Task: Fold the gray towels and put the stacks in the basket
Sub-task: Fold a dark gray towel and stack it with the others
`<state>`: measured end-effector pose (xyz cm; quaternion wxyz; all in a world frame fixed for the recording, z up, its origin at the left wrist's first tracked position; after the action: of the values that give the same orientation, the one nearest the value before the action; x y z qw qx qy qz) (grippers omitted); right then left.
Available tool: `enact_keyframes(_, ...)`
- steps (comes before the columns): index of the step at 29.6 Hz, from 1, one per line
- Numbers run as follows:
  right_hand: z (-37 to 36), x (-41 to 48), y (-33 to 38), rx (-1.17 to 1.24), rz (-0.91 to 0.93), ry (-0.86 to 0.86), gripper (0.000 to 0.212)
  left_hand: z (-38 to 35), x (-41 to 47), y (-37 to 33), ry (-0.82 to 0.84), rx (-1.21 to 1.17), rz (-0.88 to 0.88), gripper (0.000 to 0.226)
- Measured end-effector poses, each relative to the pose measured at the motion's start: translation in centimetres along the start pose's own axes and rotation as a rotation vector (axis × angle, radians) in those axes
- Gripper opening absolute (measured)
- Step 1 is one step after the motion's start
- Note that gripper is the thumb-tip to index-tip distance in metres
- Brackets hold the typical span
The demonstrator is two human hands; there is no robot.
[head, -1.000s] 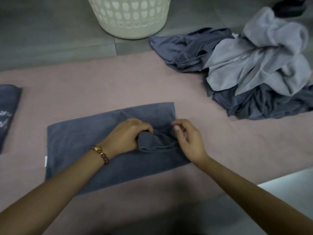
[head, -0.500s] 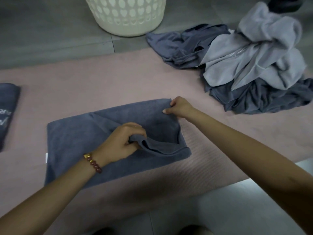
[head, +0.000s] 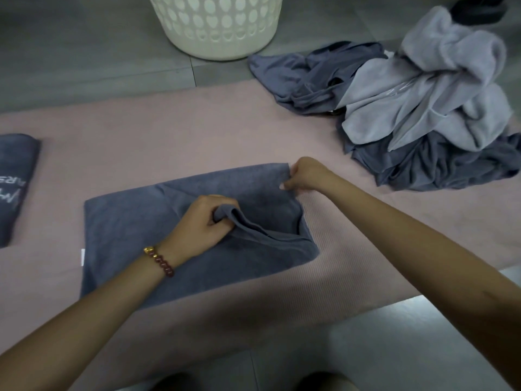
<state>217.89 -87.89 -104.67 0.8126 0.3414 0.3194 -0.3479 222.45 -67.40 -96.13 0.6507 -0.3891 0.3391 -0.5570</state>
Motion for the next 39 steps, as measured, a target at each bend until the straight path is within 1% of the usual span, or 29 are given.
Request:
enact_keyframes(3, -2.4, -1.7, -0.9, -0.091, -0.014, 0.137, 0.032, -0.1, 0.6, -0.2, -0.005, 0.029, 0.004, 0.018)
enact_keyframes(4, -3.1, -2.0, -1.3, -0.111, -0.007, 0.155, 0.03, -0.1, 0.7, -0.2, -0.006, 0.031, 0.007, 0.018)
enact_keyframes(6, -4.0, -2.7, -1.7, -0.111, 0.036, 0.138, 0.025, 0.0, 0.8, -0.1, -0.01, 0.032, 0.009, 0.017)
enact_keyframes(8, -4.5, -3.4, -1.3, -0.048, 0.128, 0.088, 0.014, 0.0, 0.7, -0.1, -0.015, 0.039, 0.013, 0.018)
enact_keyframes(9, -4.5, -3.7, -1.1, -0.013, 0.179, 0.048, 0.013, 0.0, 0.7, -0.1, -0.017, 0.04, 0.014, 0.019)
enact_keyframes(12, -3.9, -4.7, -1.0, 0.175, 0.314, -0.111, 0.021, -0.1, 0.9, -0.3, -0.014, 0.055, -0.002, 0.02)
enact_keyframes(14, -3.5, -4.9, -1.1, 0.395, 0.369, -0.157, 0.035, -0.3, 0.9, -0.4, -0.006, 0.071, -0.011, 0.019)
enact_keyframes(17, -3.1, -4.6, -0.8, 0.739, 0.415, -0.132, 0.055, -0.4, 0.8, -0.3, 0.003, 0.086, -0.004, 0.018)
enact_keyframes(18, -2.9, -4.4, -0.5, 0.808, 0.438, -0.1, 0.06, -0.4, 0.9, -0.3, 0.004, 0.087, -0.001, 0.019)
enact_keyframes(20, -2.7, -3.8, -0.5, 0.869, 0.449, -0.043, 0.064, -0.5, 0.9, -0.5, 0.008, 0.087, -0.003, 0.019)
enact_keyframes(22, -2.4, -3.5, -1.2, 0.852, 0.4, -0.071, 0.059, -0.5, 0.9, -0.7, 0.017, 0.102, -0.006, 0.02)
enact_keyframes(24, -2.5, -3.6, -2.4, 0.851, 0.327, -0.125, 0.048, -0.6, 0.8, -0.7, 0.027, 0.117, -0.004, 0.021)
enact_keyframes(26, -3.4, -3.8, -3.5, 0.899, 0.256, -0.097, 0.041, -0.6, 0.7, -0.7, 0.032, 0.131, -0.004, 0.022)
enact_keyframes(27, -4.0, -4.1, -3.8, 0.875, 0.215, -0.058, 0.038, -0.6, 0.7, -0.7, 0.032, 0.14, -0.001, 0.021)
enact_keyframes(28, -4.6, -4.5, -4.2, 0.799, 0.168, -0.012, 0.035, -0.6, 0.7, -0.6, 0.03, 0.146, 0.003, 0.021)
enact_keyframes(31, -6.5, -5.7, -5.0, 0.412, 0.079, 0.132, 0.022, -0.6, 0.6, -0.3, 0.016, 0.147, 0.023, 0.02)
enact_keyframes(32, -7.2, -5.9, -5.2, 0.322, 0.061, 0.167, 0.017, -0.5, 0.6, -0.2, 0.012, 0.139, 0.027, 0.019)
enact_keyframes(34, -8.0, -6.2, -6.1, 0.286, 0.023, 0.205, 0.013, -0.3, 0.6, 0.0, -0.006, 0.107, 0.039, 0.016)
enact_keyframes(36, -8.0, -6.3, -6.7, 0.308, -0.001, 0.205, 0.016, 0.0, 0.6, 0.3, -0.034, 0.094, 0.058, 0.014)
enact_keyframes(39, -7.8, -6.1, -6.8, 0.307, -0.006, 0.209, 0.014, 0.3, 0.9, 0.4, -0.055, 0.149, 0.087, 0.017)
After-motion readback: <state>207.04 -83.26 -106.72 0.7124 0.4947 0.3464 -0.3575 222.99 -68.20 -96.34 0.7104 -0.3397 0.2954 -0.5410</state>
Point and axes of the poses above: each hand's wrist, its own x-axis towards the middle knuckle, its own z-axis out of the back of the hand, y = z × x, the point moved 10 cm from there along x, towards the middle knuckle, and after that the axes turned 15 degrees about y, right-handed, at the moved point
